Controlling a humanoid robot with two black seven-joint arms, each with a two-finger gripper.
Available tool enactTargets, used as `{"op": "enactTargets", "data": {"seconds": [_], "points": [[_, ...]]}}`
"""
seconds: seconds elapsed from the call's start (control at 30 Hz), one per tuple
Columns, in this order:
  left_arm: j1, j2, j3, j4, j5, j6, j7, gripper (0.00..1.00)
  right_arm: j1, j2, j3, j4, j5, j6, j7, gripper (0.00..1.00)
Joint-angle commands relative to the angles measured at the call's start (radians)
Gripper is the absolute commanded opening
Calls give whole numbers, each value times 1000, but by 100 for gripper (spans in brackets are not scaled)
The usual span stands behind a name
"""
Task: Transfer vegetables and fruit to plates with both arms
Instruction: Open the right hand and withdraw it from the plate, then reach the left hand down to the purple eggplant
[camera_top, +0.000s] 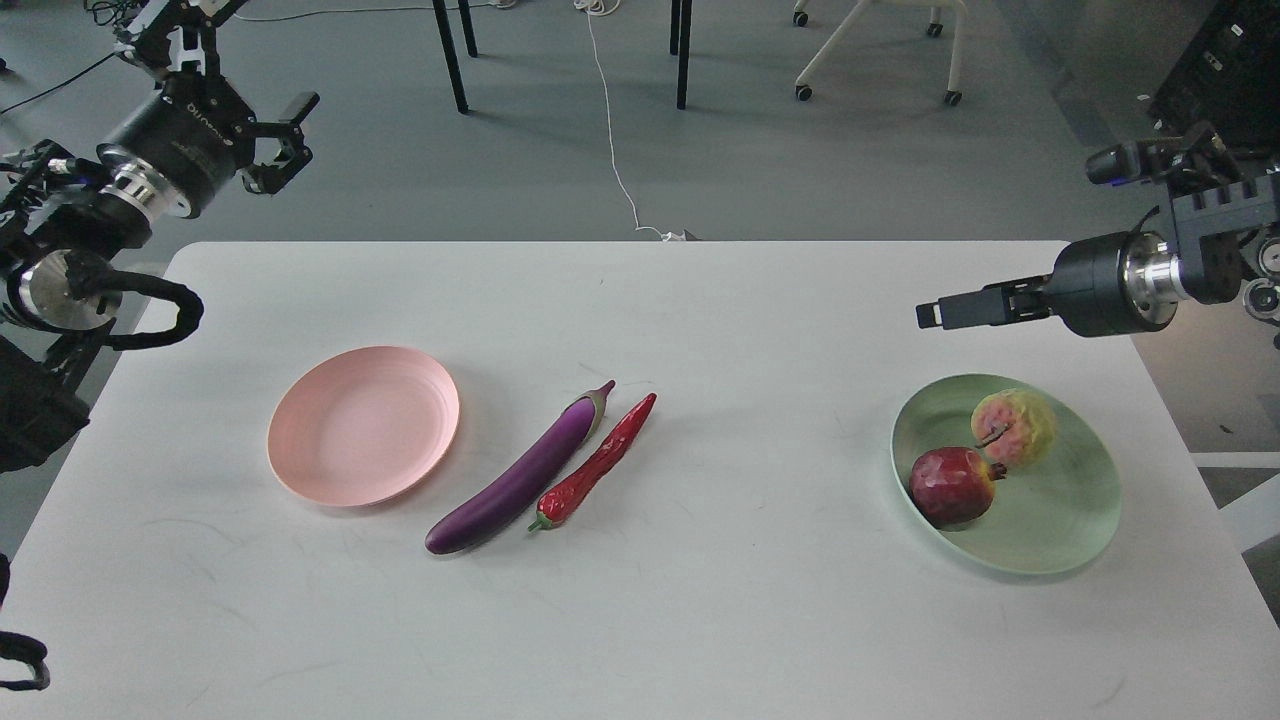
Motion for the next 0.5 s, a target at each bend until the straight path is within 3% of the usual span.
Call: {"op": "enactTargets", "data": {"seconds": [0.0,0.13,0.27,0.47], "points": [[-5,-12,0,-83,197,0,0,98,-141,11,231,-77,90,-4,0,99],[-4,-75,0,-122,479,21,-4,97,-309,53,504,-153,198,-4,0,99],[7,-75,32,-241,758,21,-9,97,-458,79,722,-190,324,-9,0,99],[7,-44,164,-421,990,62,-35,97,-603,79,891,-197,665,-20,0,99]]}}
